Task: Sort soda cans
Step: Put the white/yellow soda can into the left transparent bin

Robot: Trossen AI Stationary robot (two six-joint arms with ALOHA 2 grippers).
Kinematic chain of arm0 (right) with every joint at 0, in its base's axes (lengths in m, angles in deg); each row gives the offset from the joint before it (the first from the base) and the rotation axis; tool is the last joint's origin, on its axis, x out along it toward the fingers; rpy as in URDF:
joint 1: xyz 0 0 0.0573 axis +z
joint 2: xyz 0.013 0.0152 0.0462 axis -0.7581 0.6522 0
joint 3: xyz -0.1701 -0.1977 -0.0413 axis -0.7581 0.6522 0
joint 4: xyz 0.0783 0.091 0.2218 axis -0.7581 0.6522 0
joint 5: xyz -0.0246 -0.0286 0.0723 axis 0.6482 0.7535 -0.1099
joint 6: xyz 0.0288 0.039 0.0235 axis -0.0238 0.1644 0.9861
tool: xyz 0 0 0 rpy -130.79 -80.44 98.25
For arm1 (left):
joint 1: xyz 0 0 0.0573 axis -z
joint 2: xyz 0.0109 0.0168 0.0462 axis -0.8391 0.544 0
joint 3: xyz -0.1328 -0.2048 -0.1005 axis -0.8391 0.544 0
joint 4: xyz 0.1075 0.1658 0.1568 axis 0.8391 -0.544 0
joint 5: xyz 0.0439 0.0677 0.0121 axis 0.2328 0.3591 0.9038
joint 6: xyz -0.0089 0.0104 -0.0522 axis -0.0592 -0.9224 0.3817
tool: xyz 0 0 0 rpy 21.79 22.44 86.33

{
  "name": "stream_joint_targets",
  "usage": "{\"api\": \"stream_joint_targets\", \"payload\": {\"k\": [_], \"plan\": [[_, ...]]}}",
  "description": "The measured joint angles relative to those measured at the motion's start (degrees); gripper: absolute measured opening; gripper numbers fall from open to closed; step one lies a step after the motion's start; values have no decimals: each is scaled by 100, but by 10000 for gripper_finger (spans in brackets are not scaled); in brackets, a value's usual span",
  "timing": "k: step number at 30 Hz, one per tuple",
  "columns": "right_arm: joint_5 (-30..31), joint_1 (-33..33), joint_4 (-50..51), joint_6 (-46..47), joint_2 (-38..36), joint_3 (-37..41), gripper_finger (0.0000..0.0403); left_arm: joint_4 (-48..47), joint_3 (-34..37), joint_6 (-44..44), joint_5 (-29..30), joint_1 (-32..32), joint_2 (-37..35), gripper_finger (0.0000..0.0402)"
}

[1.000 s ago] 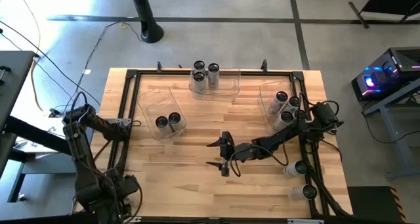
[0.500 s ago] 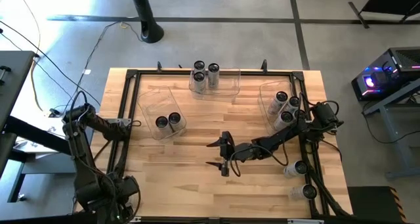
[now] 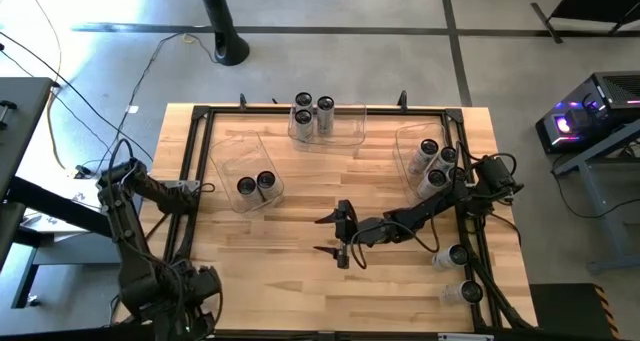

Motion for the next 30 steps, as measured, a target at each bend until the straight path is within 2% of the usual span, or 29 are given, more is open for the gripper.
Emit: {"api": "stream_joint_targets", "payload": {"k": [8,17,21,24,30], "plan": [[0,0,2,-15,0,0,330,-332,-10,65,-686,-117,0,372],[2,0,2,-15,0,0,330,-488,-17,-286,-652,-184,-7,372],[2,0,15,-15,0,0,330,-472,106,-177,-639,-184,-11,372],[0,0,72,-15,0,0,330,-442,230,-192,-446,-185,-11,372],[2,0,117,-15,0,-2,330,-495,273,-1281,-361,-575,-13,372]]}}
